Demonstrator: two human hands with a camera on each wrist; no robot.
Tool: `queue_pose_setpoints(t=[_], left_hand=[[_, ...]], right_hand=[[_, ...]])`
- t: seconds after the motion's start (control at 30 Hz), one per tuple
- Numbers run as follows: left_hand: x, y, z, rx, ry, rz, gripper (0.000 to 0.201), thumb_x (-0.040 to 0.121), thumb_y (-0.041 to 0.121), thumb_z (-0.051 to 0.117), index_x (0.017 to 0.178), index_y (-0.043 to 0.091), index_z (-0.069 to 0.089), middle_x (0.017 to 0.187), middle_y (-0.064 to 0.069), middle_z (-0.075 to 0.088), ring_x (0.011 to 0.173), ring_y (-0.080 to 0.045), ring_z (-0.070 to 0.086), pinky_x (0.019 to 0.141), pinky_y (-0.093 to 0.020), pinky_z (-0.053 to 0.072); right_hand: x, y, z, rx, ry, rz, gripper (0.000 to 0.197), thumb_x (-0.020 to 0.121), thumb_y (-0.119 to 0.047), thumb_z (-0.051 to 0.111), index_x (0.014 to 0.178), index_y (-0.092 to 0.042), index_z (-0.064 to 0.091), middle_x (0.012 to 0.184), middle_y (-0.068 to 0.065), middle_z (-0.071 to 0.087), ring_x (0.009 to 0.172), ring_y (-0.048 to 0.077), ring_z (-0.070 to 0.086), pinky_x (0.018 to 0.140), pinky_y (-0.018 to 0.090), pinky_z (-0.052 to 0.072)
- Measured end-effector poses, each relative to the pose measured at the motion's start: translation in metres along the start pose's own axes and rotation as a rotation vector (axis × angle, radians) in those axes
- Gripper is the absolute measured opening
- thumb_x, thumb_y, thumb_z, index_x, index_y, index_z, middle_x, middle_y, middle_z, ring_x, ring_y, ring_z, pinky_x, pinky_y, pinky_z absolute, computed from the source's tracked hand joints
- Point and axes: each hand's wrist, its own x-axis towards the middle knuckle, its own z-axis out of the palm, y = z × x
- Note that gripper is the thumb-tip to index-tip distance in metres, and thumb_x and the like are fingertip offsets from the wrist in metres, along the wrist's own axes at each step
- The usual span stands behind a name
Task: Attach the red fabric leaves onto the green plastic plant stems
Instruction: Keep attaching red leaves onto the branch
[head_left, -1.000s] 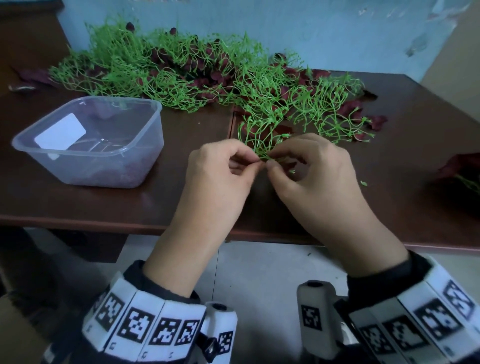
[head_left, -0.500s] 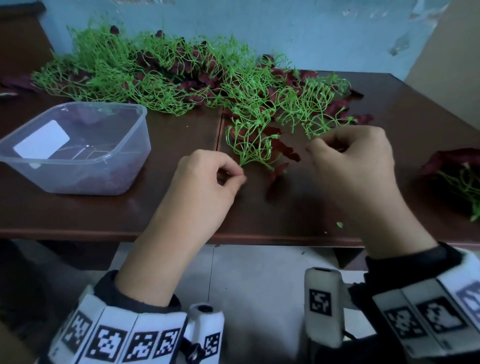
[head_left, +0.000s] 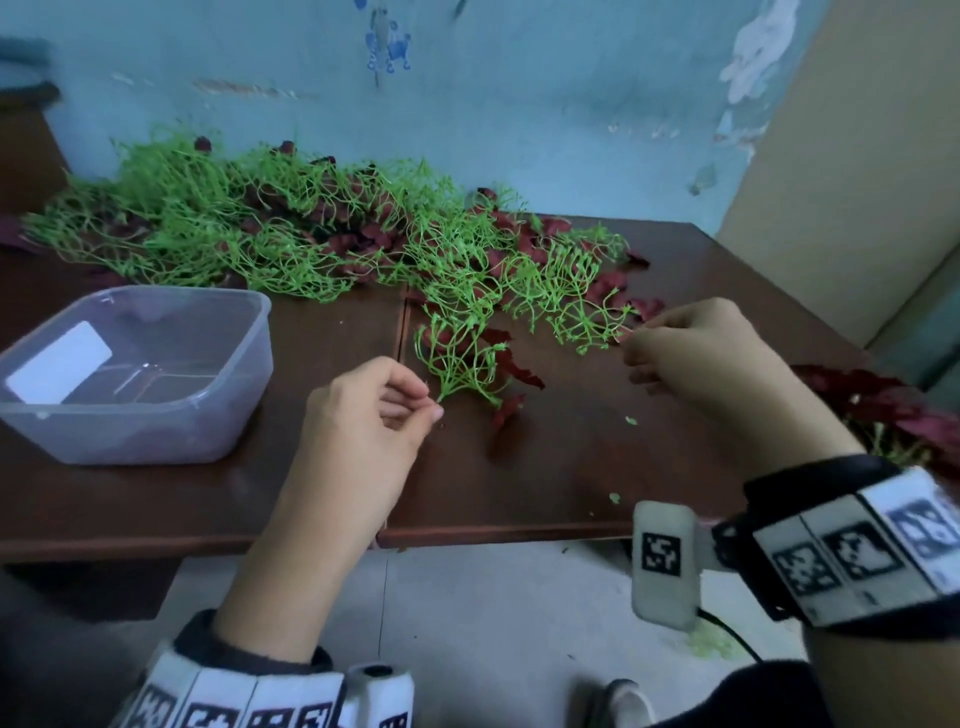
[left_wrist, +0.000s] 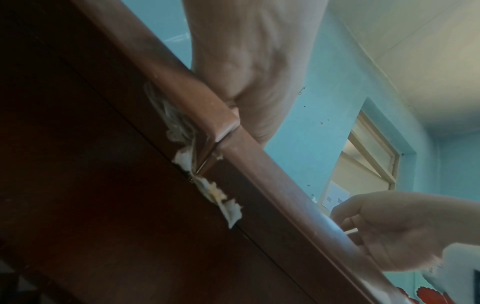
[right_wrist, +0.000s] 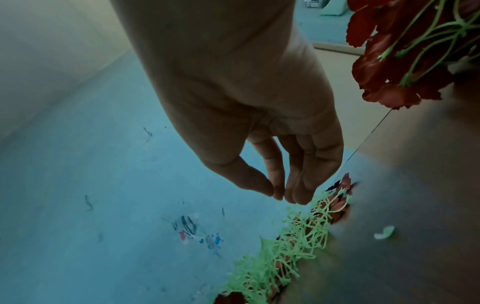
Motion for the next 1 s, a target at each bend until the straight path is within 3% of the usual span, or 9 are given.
queue_pose_setpoints(t=[0.07, 0.17, 0.3, 0.43, 0.5, 0.63, 0.73, 0.83, 1.0], left_hand=[[-0.001, -0.002, 0.001, -0.017, -0.012, -0.006, 0.034, 0.081, 0.000, 0.081, 0.073, 0.029, 0.066, 0.074, 0.006, 0.074, 0.070, -0.010, 0.073, 0.071, -0.033, 0.061], [-0.002, -0.002, 0.003, -0.021, -0.028, -0.018, 0.034, 0.081, 0.000, 0.081, 0.071, 0.029, 0.066, 0.071, 0.007, 0.073, 0.071, -0.010, 0.073, 0.071, -0.034, 0.061], [-0.002, -0.001, 0.005, -0.020, -0.039, -0.029, 0.037, 0.081, 0.001, 0.081, 0.077, 0.035, 0.067, 0.071, 0.012, 0.072, 0.068, -0.007, 0.072, 0.068, -0.034, 0.060], [-0.001, 0.000, 0.004, 0.011, -0.062, -0.033, 0.038, 0.079, 0.001, 0.083, 0.076, 0.036, 0.067, 0.068, 0.014, 0.072, 0.065, -0.003, 0.071, 0.065, -0.030, 0.060], [0.001, -0.001, 0.004, 0.016, -0.075, -0.045, 0.037, 0.078, -0.001, 0.083, 0.069, 0.032, 0.068, 0.065, 0.013, 0.071, 0.063, -0.003, 0.070, 0.061, -0.020, 0.055], [0.006, -0.003, 0.004, -0.013, -0.111, -0.087, 0.036, 0.076, -0.003, 0.083, 0.065, 0.029, 0.070, 0.063, 0.011, 0.072, 0.060, -0.002, 0.070, 0.057, -0.009, 0.049], [0.011, -0.007, 0.005, -0.022, -0.146, -0.112, 0.040, 0.074, -0.002, 0.084, 0.071, 0.036, 0.071, 0.063, 0.012, 0.072, 0.061, -0.001, 0.071, 0.060, -0.012, 0.053], [0.016, -0.011, 0.007, -0.053, -0.157, -0.119, 0.041, 0.074, -0.004, 0.083, 0.071, 0.035, 0.071, 0.066, 0.010, 0.074, 0.061, -0.004, 0.071, 0.063, -0.016, 0.055], [0.018, -0.011, 0.009, -0.047, -0.143, -0.118, 0.041, 0.076, -0.004, 0.082, 0.072, 0.035, 0.070, 0.065, 0.010, 0.074, 0.062, -0.003, 0.072, 0.062, -0.015, 0.055]], right_hand=[[0.013, -0.005, 0.000, -0.025, -0.038, 0.046, 0.020, 0.082, -0.006, 0.058, 0.063, -0.001, 0.063, 0.056, 0.015, 0.061, 0.055, 0.026, 0.059, 0.064, 0.041, 0.059], [0.039, -0.014, 0.000, -0.021, -0.089, 0.088, 0.027, 0.087, 0.000, 0.055, 0.063, -0.007, 0.048, 0.058, 0.011, 0.051, 0.049, 0.021, 0.050, 0.049, 0.027, 0.043], [0.082, -0.024, -0.006, -0.192, -0.085, 0.005, 0.010, 0.089, -0.009, 0.063, 0.080, -0.009, 0.060, 0.086, 0.013, 0.068, 0.072, 0.026, 0.067, 0.063, 0.033, 0.058], [0.121, -0.032, -0.013, -0.540, -0.158, -0.168, 0.016, 0.092, -0.012, 0.061, 0.085, -0.003, 0.072, 0.072, 0.008, 0.073, 0.064, 0.021, 0.071, 0.065, 0.033, 0.060], [0.139, -0.031, -0.011, -0.740, -0.184, -0.220, 0.013, 0.092, -0.014, 0.064, 0.094, -0.007, 0.075, 0.081, 0.007, 0.075, 0.069, 0.017, 0.071, 0.067, 0.032, 0.059], [0.170, -0.024, 0.001, -0.957, -0.319, -0.251, 0.045, 0.091, -0.019, 0.069, 0.134, -0.022, 0.059, 0.112, 0.006, 0.070, 0.083, 0.019, 0.068, 0.082, 0.038, 0.060], [0.185, -0.022, 0.012, -1.069, -0.391, -0.311, 0.054, 0.091, -0.016, 0.068, 0.142, -0.024, 0.052, 0.133, 0.005, 0.061, 0.096, 0.019, 0.062, 0.086, 0.031, 0.054], [0.194, -0.023, 0.021, -1.088, -0.368, -0.336, 0.045, 0.092, -0.013, 0.068, 0.136, -0.013, 0.057, 0.126, 0.008, 0.065, 0.109, 0.025, 0.065, 0.098, 0.035, 0.052], [0.206, -0.025, 0.024, -0.992, -0.334, -0.289, 0.036, 0.089, -0.009, 0.071, 0.123, -0.005, 0.063, 0.102, 0.011, 0.071, 0.087, 0.023, 0.072, 0.082, 0.036, 0.060]])
